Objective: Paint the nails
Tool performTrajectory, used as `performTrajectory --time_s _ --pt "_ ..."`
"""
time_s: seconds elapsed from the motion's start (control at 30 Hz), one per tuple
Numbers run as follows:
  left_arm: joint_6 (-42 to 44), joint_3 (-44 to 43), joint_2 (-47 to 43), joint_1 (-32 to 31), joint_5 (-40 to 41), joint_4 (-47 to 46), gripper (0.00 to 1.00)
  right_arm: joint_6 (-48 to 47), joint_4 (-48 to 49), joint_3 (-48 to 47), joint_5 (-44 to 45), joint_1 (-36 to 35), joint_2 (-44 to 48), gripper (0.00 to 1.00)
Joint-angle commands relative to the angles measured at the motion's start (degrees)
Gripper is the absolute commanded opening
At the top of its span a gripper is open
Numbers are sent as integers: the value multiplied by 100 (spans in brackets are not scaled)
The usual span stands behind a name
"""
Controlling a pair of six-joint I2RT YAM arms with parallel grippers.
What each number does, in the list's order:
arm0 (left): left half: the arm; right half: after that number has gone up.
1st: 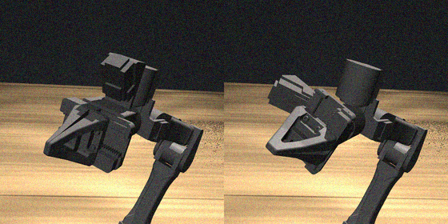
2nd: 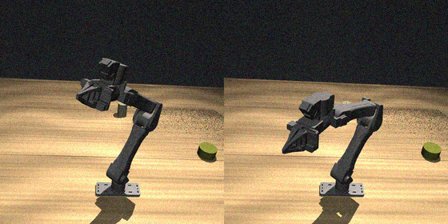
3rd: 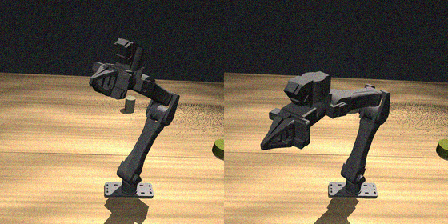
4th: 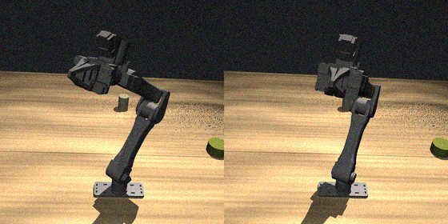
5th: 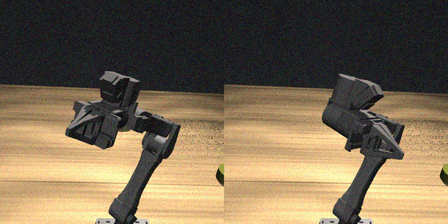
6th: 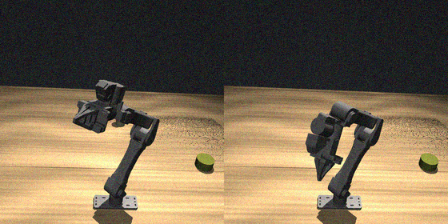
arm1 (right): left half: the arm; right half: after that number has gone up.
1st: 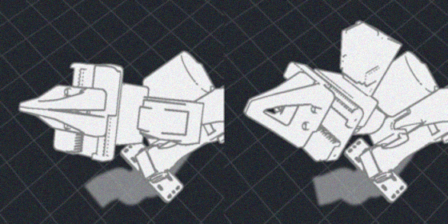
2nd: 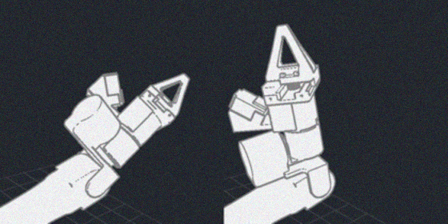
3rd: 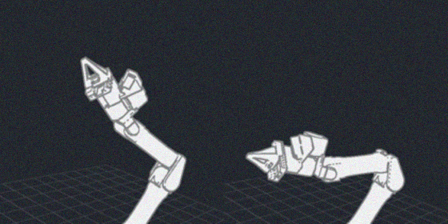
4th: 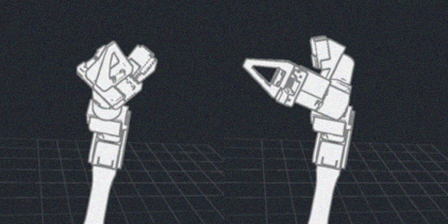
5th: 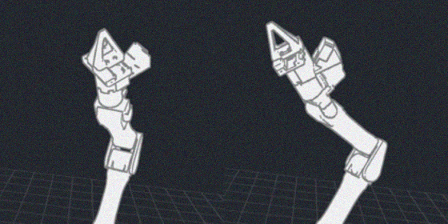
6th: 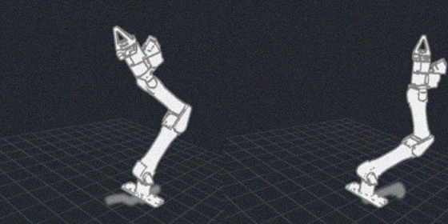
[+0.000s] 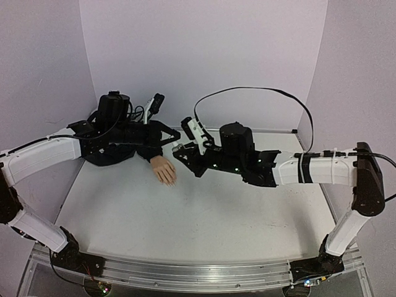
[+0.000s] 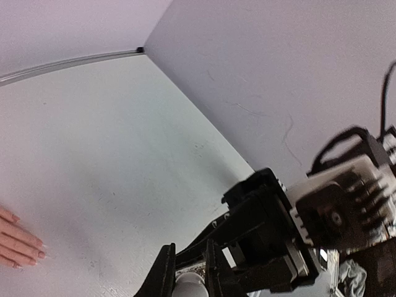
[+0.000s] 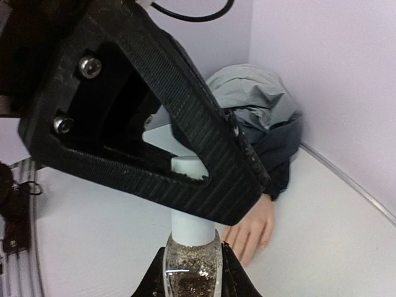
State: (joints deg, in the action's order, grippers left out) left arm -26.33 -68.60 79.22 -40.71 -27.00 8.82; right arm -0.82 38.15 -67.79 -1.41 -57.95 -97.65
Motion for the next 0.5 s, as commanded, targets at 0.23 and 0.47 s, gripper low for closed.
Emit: performTrajectory --time_s 0.23,0.47 --pt "2414 -199 -519 -192 -4066 -623 0 1569 2196 239 -7042 399 1053 0" --pt "2415 -191 -704 -201 -3987 -644 0 1469 2170 530 -6412 395 1280 0"
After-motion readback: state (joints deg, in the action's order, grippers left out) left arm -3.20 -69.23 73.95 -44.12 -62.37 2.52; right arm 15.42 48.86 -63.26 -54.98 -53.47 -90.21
